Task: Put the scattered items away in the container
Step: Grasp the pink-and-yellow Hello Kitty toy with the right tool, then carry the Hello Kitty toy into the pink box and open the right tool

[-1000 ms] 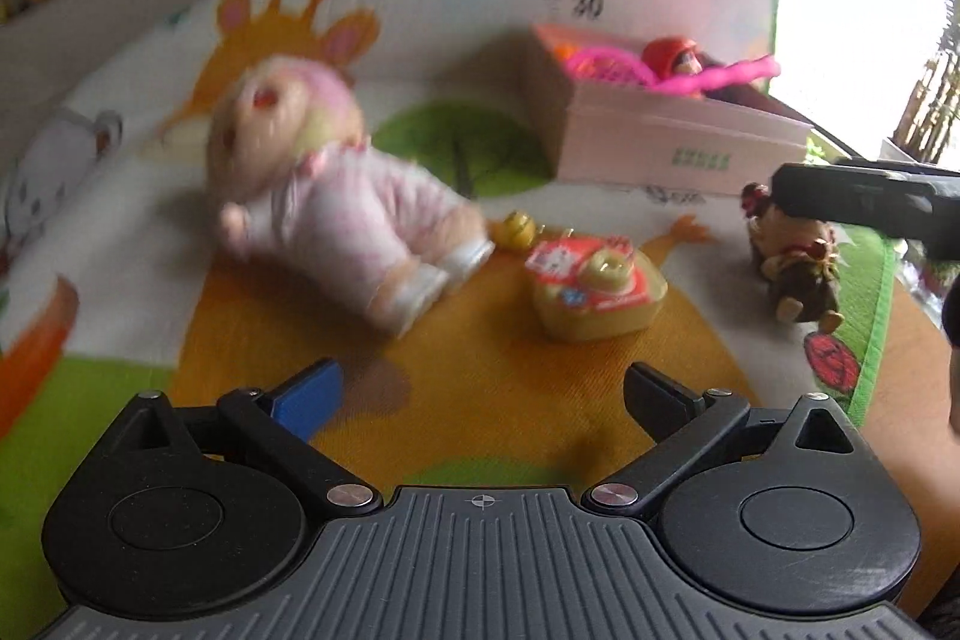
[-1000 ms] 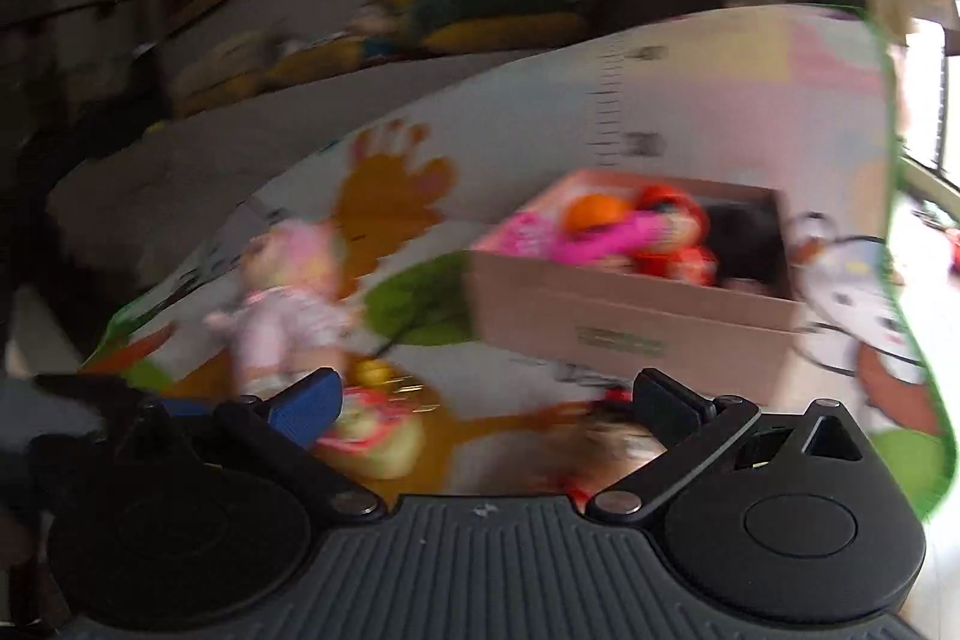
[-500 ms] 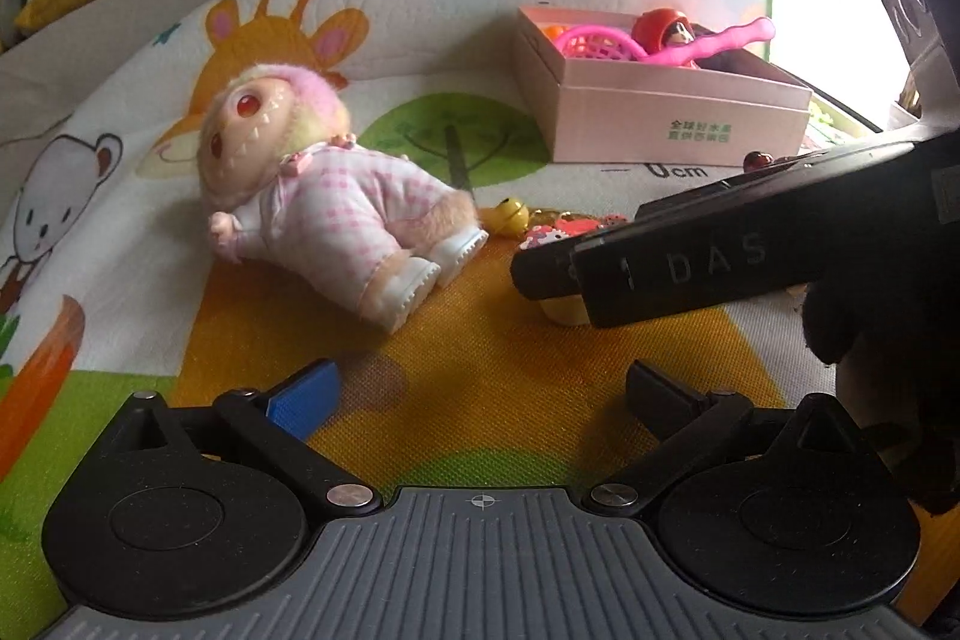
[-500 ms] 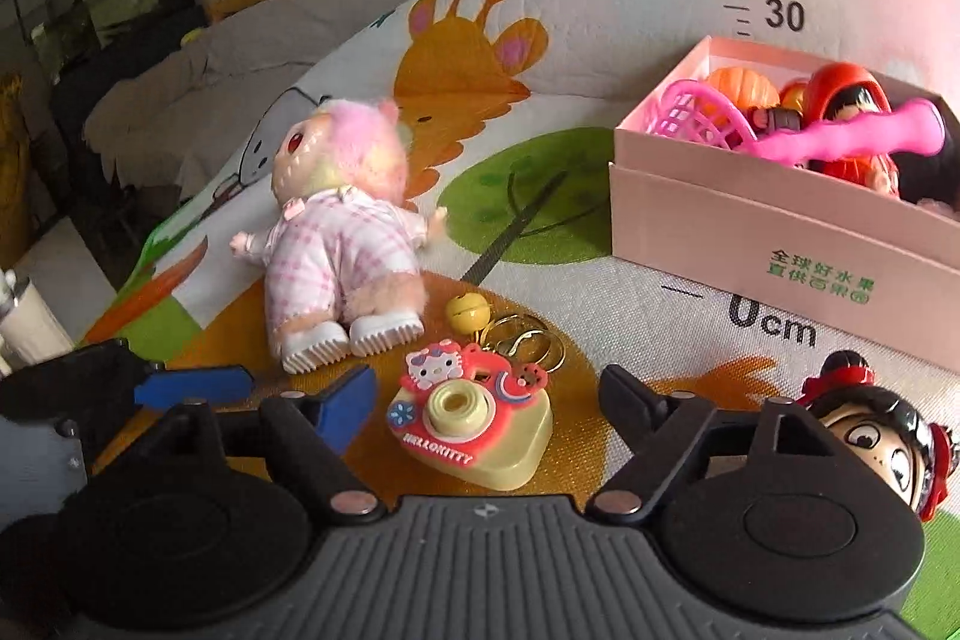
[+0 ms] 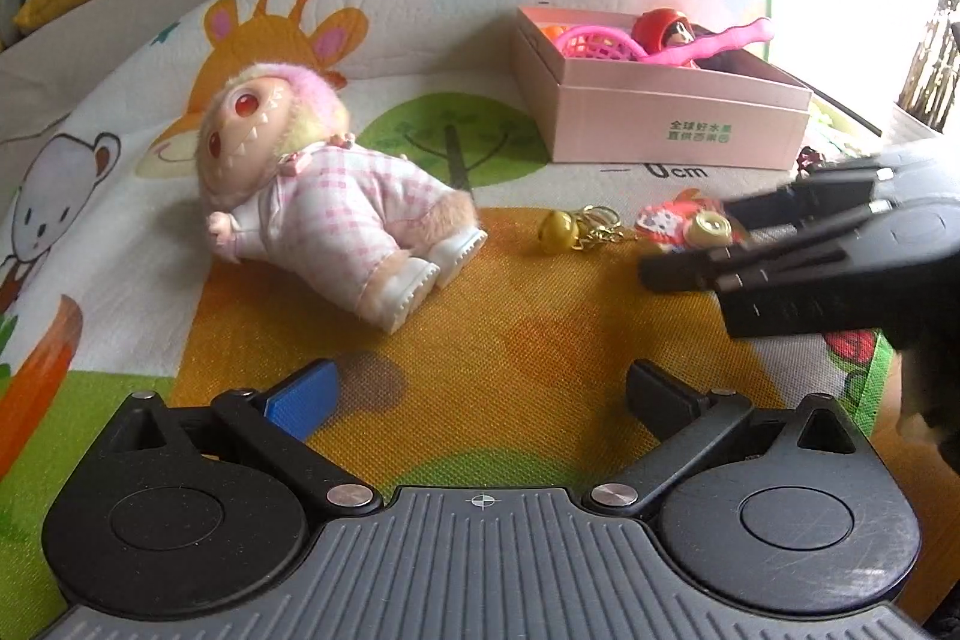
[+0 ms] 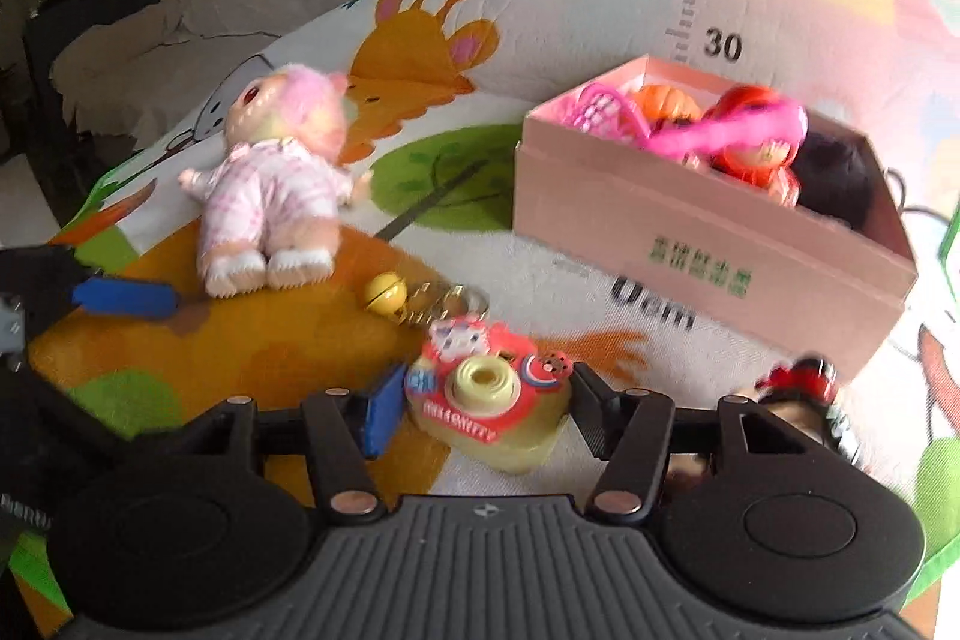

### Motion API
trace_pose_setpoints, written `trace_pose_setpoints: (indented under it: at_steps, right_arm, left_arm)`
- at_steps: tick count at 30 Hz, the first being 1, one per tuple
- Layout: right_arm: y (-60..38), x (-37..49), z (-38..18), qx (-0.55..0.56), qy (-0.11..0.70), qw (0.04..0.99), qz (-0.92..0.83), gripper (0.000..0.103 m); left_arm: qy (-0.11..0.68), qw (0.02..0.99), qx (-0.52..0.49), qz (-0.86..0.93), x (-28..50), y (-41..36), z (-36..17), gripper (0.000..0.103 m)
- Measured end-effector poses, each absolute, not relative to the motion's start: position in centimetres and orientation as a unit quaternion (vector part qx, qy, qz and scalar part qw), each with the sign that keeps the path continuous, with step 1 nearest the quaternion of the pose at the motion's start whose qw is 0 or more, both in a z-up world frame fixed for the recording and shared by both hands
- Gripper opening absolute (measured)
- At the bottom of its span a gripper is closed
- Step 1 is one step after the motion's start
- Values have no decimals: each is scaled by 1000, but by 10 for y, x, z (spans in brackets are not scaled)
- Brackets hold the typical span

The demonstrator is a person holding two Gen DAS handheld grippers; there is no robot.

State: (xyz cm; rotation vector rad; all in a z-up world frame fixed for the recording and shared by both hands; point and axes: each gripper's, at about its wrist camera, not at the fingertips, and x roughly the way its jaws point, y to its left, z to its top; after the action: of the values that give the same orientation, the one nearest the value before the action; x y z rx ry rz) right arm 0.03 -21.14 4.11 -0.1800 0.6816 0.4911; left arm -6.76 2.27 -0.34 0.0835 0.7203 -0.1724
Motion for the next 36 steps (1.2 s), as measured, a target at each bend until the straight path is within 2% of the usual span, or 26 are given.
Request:
trace_pose_setpoints:
  at_steps: [4, 6, 10, 23, 30, 36]
  right_arm:
    - [-210, 0, 39, -83, 320, 914, 236, 63]
    - [-207, 1, 39, -82, 318, 914, 238, 58]
    - [-209, -6, 47, -86, 303, 916, 247, 58]
    - [-282, -53, 124, -53, 199, 954, 217, 58]
    - [-323, -49, 133, -46, 212, 963, 162, 58]
    - [-341, -11, 147, -19, 212, 967, 142, 58]
  left_arm:
    - [352, 931, 42, -84, -67, 22, -4, 103]
    - [352, 931, 43, -84, -67, 22, -4, 103]
    - [353, 931, 43, -84, -66, 22, -4, 103]
    - [356, 929, 48, -83, -64, 21, -3, 103]
    - [356, 928, 36, -106, -61, 21, 1, 103]
    - [283, 941, 61, -173, -66, -11, 24, 103]
